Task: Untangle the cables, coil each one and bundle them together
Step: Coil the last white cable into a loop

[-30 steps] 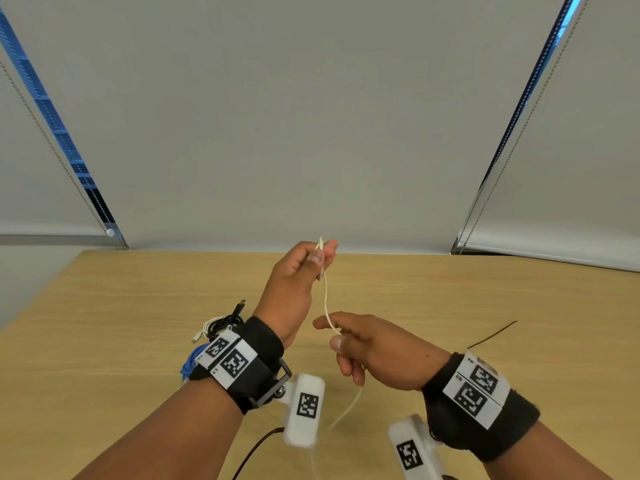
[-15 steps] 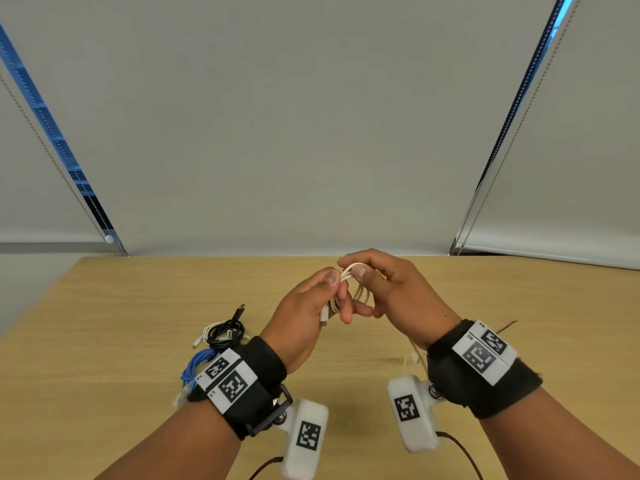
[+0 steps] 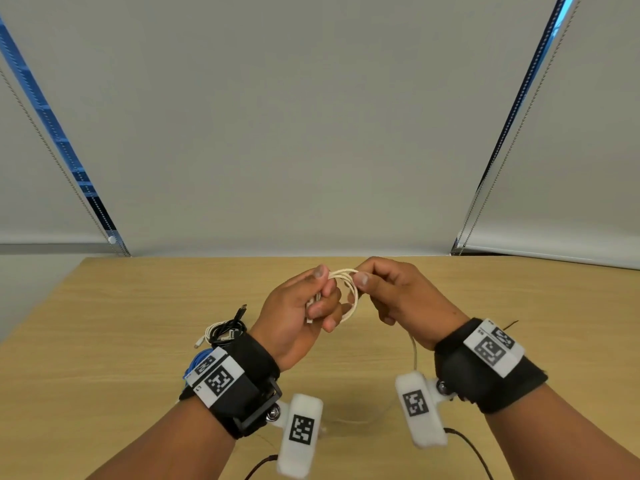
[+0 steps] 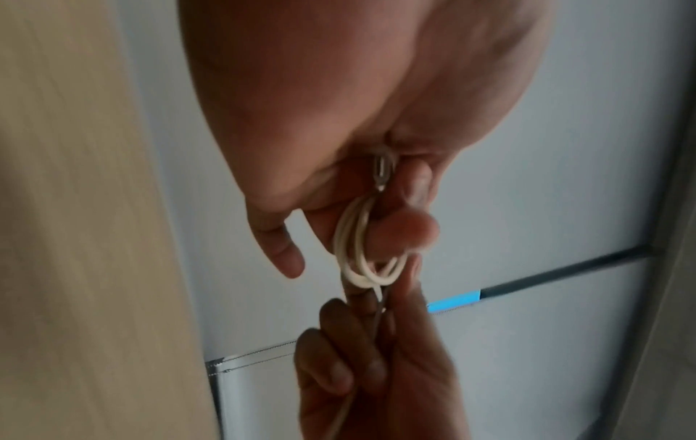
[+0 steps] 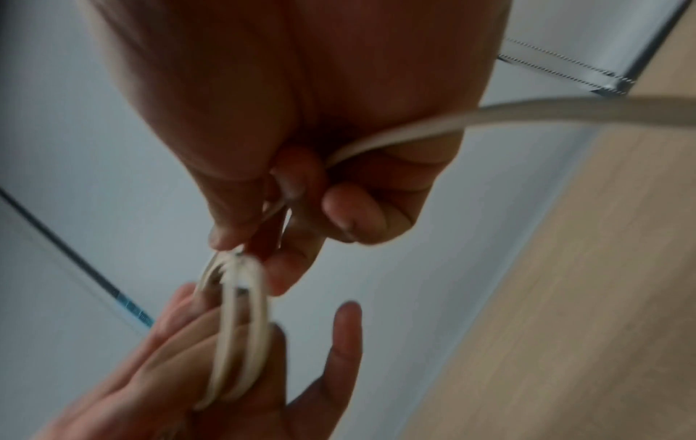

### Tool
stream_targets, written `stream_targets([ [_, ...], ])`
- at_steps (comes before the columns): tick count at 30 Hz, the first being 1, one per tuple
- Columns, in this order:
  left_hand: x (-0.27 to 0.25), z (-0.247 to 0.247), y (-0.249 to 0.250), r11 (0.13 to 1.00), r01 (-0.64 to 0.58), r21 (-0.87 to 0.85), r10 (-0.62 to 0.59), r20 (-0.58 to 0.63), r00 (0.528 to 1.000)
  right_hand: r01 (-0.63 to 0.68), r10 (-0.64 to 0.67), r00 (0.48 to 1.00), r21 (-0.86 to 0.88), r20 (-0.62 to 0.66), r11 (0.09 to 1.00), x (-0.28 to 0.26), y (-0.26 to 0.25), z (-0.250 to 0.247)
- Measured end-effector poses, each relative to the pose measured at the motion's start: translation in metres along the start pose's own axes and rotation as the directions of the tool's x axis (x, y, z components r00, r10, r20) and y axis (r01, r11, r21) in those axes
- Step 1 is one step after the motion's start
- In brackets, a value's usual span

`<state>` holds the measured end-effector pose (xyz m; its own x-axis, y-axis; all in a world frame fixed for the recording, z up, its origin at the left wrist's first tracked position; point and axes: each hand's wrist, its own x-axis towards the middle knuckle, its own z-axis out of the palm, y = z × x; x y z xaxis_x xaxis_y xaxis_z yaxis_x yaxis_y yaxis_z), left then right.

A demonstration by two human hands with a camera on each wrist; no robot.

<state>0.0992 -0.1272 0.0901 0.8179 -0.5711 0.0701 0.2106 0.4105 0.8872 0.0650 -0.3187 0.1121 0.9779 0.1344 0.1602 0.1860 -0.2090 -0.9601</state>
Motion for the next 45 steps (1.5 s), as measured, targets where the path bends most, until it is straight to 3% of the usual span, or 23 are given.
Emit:
stream_targets([
  [5,0.003,-0.003,0.011,0.972,-0.078,-0.220,0.072,-0.032,0.997,-0.091,0.091,0.993,0.009,-0.073,0.996,-0.003,0.014,-0.015],
  [9,0.011,0.001,0.020,0.959,-0.225,-0.171,0.196,-0.172,0.965,-0.143,0.143,0.990,-0.099,-0.003,0.985,-0.015,0.033,0.007],
  [10,0.014,0.001,0.020,0.964,-0.254,-0.084,0.232,-0.207,0.950,-0.156,0.163,0.986,-0.122,0.044,0.980,-0.019,0.036,0.014],
  [12,0.018,-0.003,0.019,0.928,-0.265,0.262,0.329,-0.245,0.912,-0.175,0.200,0.969,-0.166,0.146,0.970,-0.027,0.039,0.024],
  [14,0.021,-0.009,0.014,0.747,-0.201,0.633,0.404,-0.192,0.894,-0.142,0.185,0.964,-0.219,0.189,0.965,-0.031,0.037,0.028],
  [16,0.022,-0.016,0.005,0.576,-0.128,0.807,0.363,-0.113,0.925,-0.075,0.115,0.983,-0.258,0.140,0.963,-0.029,0.030,0.024],
  [17,0.020,-0.019,-0.001,0.539,-0.096,0.837,0.311,-0.092,0.946,-0.040,0.069,0.993,-0.276,0.095,0.960,-0.026,0.026,0.020],
  [19,0.015,-0.023,-0.015,0.585,-0.052,0.809,0.182,-0.068,0.981,-0.005,-0.002,1.000,-0.312,-0.022,0.950,-0.018,0.021,0.011],
  [22,0.006,-0.016,-0.029,0.794,-0.019,0.608,0.046,-0.029,0.999,-0.025,-0.029,0.985,-0.306,-0.168,0.952,-0.010,0.019,0.001],
  [26,0.001,-0.001,-0.031,0.975,0.027,0.220,-0.027,-0.002,1.000,0.035,-0.085,0.979,-0.252,-0.188,0.967,-0.008,0.020,0.006],
  [28,0.002,0.003,-0.029,0.993,0.017,0.120,-0.014,-0.023,1.000,0.084,-0.131,0.971,-0.231,-0.198,0.969,-0.009,0.022,0.012],
  [31,0.005,0.005,-0.030,0.992,-0.025,0.120,0.037,-0.097,0.995,0.083,-0.117,0.972,-0.168,-0.202,0.982,-0.008,0.024,0.023],
  [36,0.005,-0.005,-0.030,0.974,-0.004,0.227,0.025,-0.089,0.996,0.025,-0.045,0.975,-0.095,-0.217,0.995,-0.004,0.027,0.033],
  [40,0.002,-0.018,-0.023,0.933,0.039,0.358,-0.024,-0.047,0.999,-0.112,0.120,0.989,0.101,-0.085,0.989,-0.006,0.029,0.018],
  [42,0.000,-0.020,-0.022,0.952,0.056,0.302,-0.053,-0.017,0.998,-0.167,0.177,0.984,0.194,-0.035,0.967,-0.007,0.030,0.010],
  [45,-0.002,-0.018,-0.024,0.995,0.046,0.085,-0.049,0.026,0.998,-0.220,0.226,0.974,0.257,0.005,0.941,-0.009,0.038,0.009],
])
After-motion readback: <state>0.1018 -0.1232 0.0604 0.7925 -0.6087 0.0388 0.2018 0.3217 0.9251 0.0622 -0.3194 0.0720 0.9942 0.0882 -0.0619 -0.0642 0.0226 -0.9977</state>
